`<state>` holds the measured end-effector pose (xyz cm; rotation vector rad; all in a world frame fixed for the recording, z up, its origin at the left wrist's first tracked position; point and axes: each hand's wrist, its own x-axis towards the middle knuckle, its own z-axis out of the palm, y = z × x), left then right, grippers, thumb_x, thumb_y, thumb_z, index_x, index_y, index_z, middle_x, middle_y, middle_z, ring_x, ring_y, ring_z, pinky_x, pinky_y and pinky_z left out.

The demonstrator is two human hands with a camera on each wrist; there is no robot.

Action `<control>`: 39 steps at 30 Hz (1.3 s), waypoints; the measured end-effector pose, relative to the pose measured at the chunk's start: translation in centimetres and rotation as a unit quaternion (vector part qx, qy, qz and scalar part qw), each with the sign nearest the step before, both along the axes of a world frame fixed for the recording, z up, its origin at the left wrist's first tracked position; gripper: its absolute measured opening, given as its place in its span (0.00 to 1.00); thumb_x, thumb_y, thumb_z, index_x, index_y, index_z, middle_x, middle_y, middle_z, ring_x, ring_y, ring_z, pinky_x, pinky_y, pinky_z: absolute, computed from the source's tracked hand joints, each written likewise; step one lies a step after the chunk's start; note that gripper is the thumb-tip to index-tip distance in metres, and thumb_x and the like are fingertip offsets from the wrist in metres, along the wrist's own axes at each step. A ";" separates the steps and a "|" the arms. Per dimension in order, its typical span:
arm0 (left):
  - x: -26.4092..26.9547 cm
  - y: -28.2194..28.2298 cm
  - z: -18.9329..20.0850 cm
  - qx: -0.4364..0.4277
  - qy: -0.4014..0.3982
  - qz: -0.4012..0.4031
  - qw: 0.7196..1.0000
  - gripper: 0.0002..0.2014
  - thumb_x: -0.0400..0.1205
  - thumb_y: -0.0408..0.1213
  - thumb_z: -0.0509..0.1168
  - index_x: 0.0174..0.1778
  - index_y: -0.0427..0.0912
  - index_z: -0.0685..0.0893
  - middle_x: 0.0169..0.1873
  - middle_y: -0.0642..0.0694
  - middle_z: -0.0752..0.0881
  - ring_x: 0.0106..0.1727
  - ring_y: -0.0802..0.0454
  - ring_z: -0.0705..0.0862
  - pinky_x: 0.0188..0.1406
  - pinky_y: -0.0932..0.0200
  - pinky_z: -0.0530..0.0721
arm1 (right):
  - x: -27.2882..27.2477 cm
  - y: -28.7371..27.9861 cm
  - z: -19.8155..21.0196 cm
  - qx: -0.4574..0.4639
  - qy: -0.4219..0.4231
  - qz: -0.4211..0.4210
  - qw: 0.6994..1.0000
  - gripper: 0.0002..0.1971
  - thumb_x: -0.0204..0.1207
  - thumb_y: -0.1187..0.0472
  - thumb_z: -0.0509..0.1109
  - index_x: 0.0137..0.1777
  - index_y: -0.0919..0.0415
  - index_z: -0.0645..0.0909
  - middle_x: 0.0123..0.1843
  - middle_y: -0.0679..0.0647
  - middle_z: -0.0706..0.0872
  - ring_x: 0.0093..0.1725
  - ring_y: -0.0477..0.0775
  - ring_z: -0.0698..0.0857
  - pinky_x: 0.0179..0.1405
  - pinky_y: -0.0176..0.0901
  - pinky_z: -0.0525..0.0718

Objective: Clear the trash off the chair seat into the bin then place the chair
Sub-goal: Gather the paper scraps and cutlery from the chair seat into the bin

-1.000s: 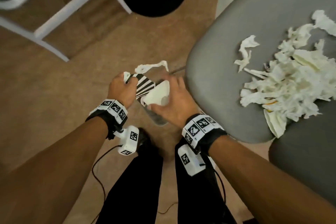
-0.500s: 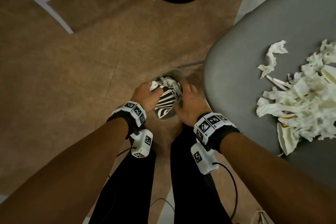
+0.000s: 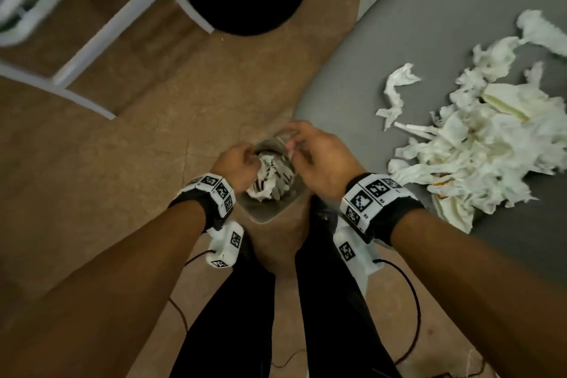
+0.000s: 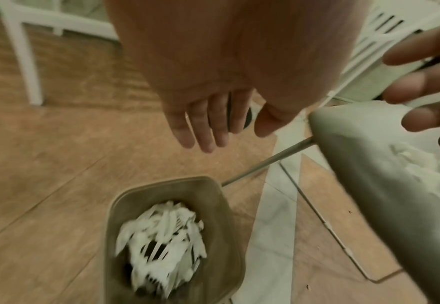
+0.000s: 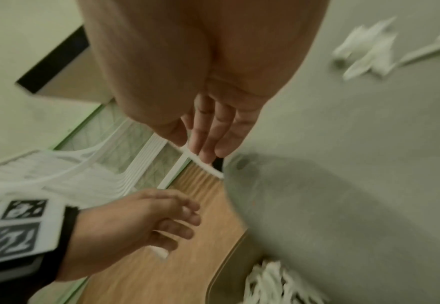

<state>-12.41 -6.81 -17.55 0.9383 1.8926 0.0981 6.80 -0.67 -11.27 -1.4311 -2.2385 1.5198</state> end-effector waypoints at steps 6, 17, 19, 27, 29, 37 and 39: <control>7.0 10.1 4.3 0.195 0.105 -0.068 0.973 0.15 0.79 0.43 0.66 0.62 0.49 0.80 0.50 0.48 0.81 0.49 0.45 0.83 0.56 0.52 0.82 | 12.5 7.9 2.1 0.050 -0.052 -0.183 0.981 0.14 0.81 0.63 0.65 0.65 0.53 0.80 0.46 0.45 0.87 0.37 0.39 0.84 0.45 0.31 0.80; 27.0 15.8 2.4 0.140 0.041 -0.410 0.901 0.42 0.69 0.54 0.74 0.80 0.61 0.65 0.73 0.45 0.67 0.72 0.41 0.67 0.72 0.44 0.73 | 28.0 15.1 1.2 0.103 -0.135 -0.340 0.925 0.11 0.79 0.56 0.63 0.59 0.51 0.83 0.50 0.46 0.88 0.44 0.49 0.87 0.49 0.41 0.82; 27.3 15.8 1.4 0.127 0.040 -0.427 0.894 0.31 0.74 0.43 0.71 0.74 0.51 0.72 0.68 0.43 0.75 0.69 0.40 0.73 0.69 0.45 0.77 | 29.4 16.8 0.8 0.139 -0.152 -0.345 0.916 0.12 0.80 0.57 0.63 0.60 0.53 0.83 0.53 0.48 0.88 0.47 0.50 0.86 0.53 0.43 0.83; 23.1 16.5 2.5 0.150 0.015 -0.438 0.886 0.13 0.76 0.46 0.55 0.48 0.46 0.81 0.44 0.48 0.82 0.49 0.44 0.82 0.43 0.57 0.74 | 32.0 23.4 -1.5 0.126 -0.276 -0.293 0.907 0.32 0.75 0.57 0.71 0.79 0.61 0.68 0.81 0.60 0.66 0.79 0.67 0.66 0.80 0.52 0.66; 21.6 16.9 2.5 0.158 0.003 -0.433 0.888 0.08 0.81 0.37 0.60 0.49 0.45 0.84 0.45 0.48 0.86 0.48 0.45 0.84 0.44 0.56 0.77 | 31.9 24.4 -2.1 0.080 -0.308 -0.274 0.907 0.41 0.74 0.51 0.74 0.83 0.60 0.60 0.84 0.61 0.63 0.82 0.70 0.63 0.81 0.57 0.65; 18.7 16.8 3.3 0.241 0.038 -0.414 0.877 0.13 0.85 0.40 0.60 0.60 0.46 0.88 0.45 0.50 0.78 0.52 0.51 0.73 0.51 0.54 0.77 | 27.4 24.0 -2.3 0.062 -0.316 -0.227 0.919 0.48 0.66 0.25 0.68 0.78 0.57 0.66 0.73 0.62 0.74 0.71 0.67 0.77 0.67 0.58 0.77; 18.5 16.5 3.8 0.246 0.043 -0.414 0.875 0.13 0.85 0.41 0.59 0.60 0.49 0.86 0.42 0.50 0.78 0.50 0.50 0.74 0.47 0.54 0.75 | 25.4 23.3 -2.4 0.072 -0.325 -0.162 0.929 0.44 0.66 0.31 0.74 0.78 0.51 0.65 0.68 0.60 0.77 0.66 0.64 0.80 0.62 0.56 0.80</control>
